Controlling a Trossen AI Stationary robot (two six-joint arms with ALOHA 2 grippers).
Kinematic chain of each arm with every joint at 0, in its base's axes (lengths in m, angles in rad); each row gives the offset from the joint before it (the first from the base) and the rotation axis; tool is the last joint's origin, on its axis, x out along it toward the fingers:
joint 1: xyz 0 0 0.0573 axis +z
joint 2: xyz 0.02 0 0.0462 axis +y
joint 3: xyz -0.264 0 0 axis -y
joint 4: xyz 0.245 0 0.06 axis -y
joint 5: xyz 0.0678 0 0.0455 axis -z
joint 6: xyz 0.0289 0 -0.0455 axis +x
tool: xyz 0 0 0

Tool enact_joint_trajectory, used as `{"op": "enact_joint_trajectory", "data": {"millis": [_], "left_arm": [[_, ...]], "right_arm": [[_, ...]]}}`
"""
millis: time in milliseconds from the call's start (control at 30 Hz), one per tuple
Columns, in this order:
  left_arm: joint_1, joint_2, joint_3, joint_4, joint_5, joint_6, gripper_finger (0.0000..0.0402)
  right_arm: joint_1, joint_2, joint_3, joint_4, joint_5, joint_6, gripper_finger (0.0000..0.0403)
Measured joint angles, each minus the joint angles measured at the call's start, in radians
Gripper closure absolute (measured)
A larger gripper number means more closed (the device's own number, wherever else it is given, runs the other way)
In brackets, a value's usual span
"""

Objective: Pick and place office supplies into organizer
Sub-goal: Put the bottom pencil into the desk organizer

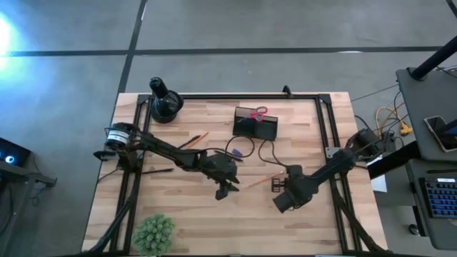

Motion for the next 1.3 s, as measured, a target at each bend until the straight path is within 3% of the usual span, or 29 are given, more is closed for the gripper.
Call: {"op": "enact_joint_trajectory", "data": {"millis": [200, 400, 533, 767, 1000, 1167, 1300], "left_arm": [[0.005, 0.022, 0.001, 0.038, 0.000, 0.000, 0.0249], [0.005, 0.022, 0.032, 0.079, -0.065, 0.044, 0.0260], [0.008, 0.027, 0.034, 0.069, -0.152, 0.060, 0.0303], [0.019, 0.039, 0.034, 0.078, -0.187, 0.045, 0.0394], [-0.005, 0.093, 0.037, 0.089, -0.224, -0.158, 0.0401], [-0.013, 0.123, 0.050, 0.093, -0.241, -0.609, 0.0401], [-0.019, 0.091, 0.053, 0.095, -0.284, -0.781, 0.0401]], "right_arm": [[-0.031, 0.089, 0.104, -0.012, 0.077, -0.017, 0.0394], [-0.056, 0.106, 0.168, -0.194, 0.102, 0.012, 0.0394], [-0.058, 0.028, 0.119, -0.221, 0.119, 0.028, 0.0394], [-0.060, -0.147, 0.001, -0.144, 0.155, 0.009, 0.0394], [-0.072, -0.245, -0.048, -0.147, 0.205, -0.040, 0.0394], [-0.079, -0.286, -0.081, -0.141, 0.205, -0.042, 0.0394], [-0.079, -0.299, -0.097, -0.144, 0.199, -0.038, 0.0394]]}}
